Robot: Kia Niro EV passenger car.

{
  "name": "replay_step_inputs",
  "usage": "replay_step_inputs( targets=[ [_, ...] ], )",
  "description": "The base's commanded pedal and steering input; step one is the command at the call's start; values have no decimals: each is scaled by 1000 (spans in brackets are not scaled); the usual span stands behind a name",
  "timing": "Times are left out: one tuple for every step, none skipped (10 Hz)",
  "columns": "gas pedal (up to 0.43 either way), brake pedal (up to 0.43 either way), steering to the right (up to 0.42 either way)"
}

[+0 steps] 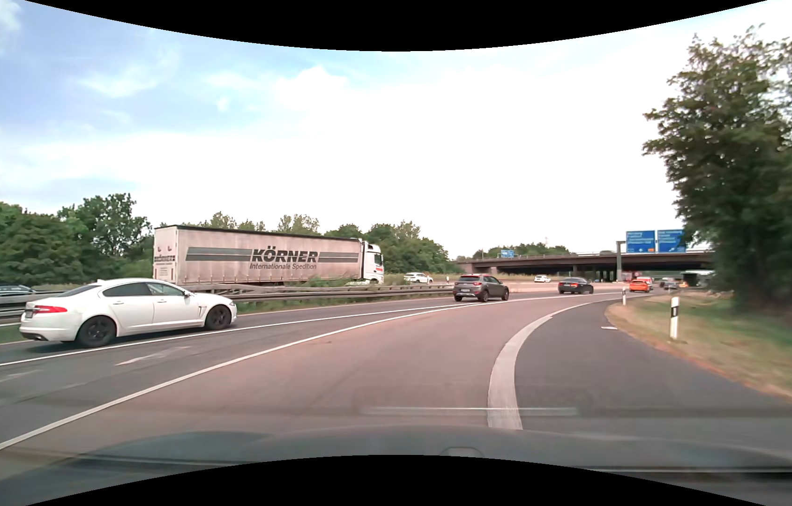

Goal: Follow the waypoints while adhering to traffic rules and regulations

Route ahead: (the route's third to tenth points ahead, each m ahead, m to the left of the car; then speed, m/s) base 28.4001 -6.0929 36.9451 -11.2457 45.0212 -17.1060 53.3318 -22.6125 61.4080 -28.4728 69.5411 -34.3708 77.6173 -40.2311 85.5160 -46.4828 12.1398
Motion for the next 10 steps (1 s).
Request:
replay_step_inputs(
  targets=[
    [0,134,95],
    [0,140,101],
    [0,140,101],
    [0,140,102],
    [0,146,103],
    [0,146,104],
    [0,146,108],
    [0,152,111],
    [0,152,111],
    [0,134,111]
  ],
)
